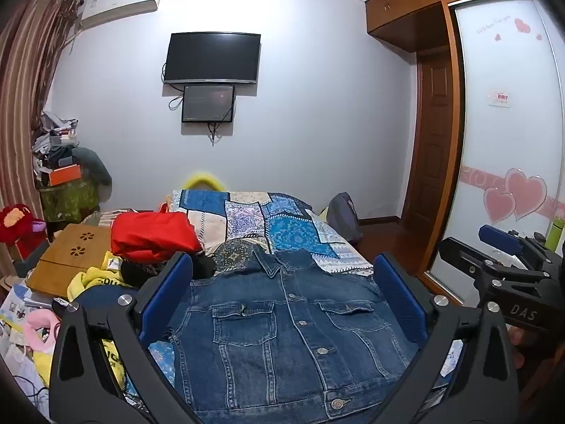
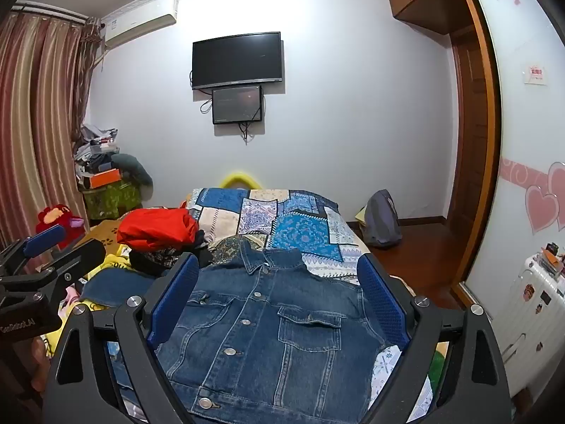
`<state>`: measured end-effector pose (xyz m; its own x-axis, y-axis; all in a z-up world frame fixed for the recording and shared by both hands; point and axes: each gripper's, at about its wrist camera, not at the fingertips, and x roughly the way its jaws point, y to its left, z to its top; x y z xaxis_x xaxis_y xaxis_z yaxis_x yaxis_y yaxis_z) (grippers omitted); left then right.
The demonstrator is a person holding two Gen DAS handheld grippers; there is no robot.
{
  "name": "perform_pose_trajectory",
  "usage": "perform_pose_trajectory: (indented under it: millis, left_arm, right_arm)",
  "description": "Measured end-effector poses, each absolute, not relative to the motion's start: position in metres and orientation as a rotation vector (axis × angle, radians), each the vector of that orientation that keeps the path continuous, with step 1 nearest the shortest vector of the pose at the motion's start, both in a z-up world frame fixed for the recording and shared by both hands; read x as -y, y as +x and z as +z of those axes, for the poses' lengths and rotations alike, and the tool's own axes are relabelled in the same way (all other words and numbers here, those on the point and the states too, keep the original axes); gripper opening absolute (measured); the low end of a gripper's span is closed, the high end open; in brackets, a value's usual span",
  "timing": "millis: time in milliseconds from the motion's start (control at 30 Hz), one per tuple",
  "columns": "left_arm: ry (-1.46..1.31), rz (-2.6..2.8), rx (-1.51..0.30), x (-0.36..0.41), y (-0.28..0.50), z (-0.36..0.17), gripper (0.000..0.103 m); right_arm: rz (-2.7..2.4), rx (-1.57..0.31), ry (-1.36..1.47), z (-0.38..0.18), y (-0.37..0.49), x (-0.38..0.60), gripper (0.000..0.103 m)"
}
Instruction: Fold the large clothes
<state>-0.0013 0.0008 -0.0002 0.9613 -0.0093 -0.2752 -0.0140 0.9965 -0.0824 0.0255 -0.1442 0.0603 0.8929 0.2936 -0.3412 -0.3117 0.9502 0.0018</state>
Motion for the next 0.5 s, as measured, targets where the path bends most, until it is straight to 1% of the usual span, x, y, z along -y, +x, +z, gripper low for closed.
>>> perform_pose_trajectory:
  millis: [167,267,500]
  left_arm:
    - [-0.082,0.007,-0.305,-0.003,0.006,0.002,0.103]
    - [-0.059,0.015,-0.293,0.010,0.007,0.001,0.103]
    - [-0.072,0.014,-0.284,0.000,0.002,-0.001,0.103]
  right_arm:
    - [0.314,-0.346,-0.056,0.060,0.025,0.144,0.090]
    - [0.314,-0.347,-0.054,0.060,0.026,0.145,0.090]
    - [0.313,-0.346,-0.060,0.060,0.025,0.144,0.090]
